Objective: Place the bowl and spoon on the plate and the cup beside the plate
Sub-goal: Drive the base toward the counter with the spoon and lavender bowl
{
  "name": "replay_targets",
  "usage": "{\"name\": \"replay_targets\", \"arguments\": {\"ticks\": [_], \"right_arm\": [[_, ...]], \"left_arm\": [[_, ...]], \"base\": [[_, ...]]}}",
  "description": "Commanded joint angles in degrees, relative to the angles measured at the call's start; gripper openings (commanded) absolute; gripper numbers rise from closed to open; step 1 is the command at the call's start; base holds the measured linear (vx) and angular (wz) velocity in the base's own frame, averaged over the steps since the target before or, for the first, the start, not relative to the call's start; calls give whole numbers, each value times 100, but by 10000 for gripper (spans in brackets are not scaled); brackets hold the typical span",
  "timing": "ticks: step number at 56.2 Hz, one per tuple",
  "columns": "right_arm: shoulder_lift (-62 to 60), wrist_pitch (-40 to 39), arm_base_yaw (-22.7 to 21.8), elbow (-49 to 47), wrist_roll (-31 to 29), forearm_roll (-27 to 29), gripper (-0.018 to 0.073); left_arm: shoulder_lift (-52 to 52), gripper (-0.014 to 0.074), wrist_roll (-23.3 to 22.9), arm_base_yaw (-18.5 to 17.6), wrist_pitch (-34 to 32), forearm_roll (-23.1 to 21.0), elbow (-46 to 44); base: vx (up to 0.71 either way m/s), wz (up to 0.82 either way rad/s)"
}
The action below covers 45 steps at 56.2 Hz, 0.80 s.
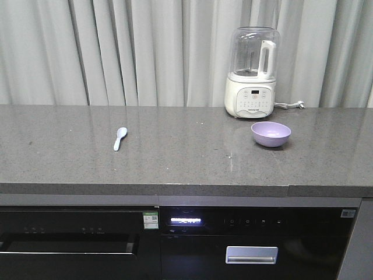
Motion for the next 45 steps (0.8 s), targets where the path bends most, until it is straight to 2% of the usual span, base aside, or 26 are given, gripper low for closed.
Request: {"name": "replay_targets", "arguments": {"ticks": [1, 45], "right_arm": [[-7, -451, -23, 18, -19, -43, -8], [-7, -445, -23, 18, -19, -43, -8]], "left_arm": [[-98, -3, -24, 5, -479, -35, -145], [-98, -3, -24, 5, -479, -35, -145]], "base": [[0, 0], [4, 2]]}}
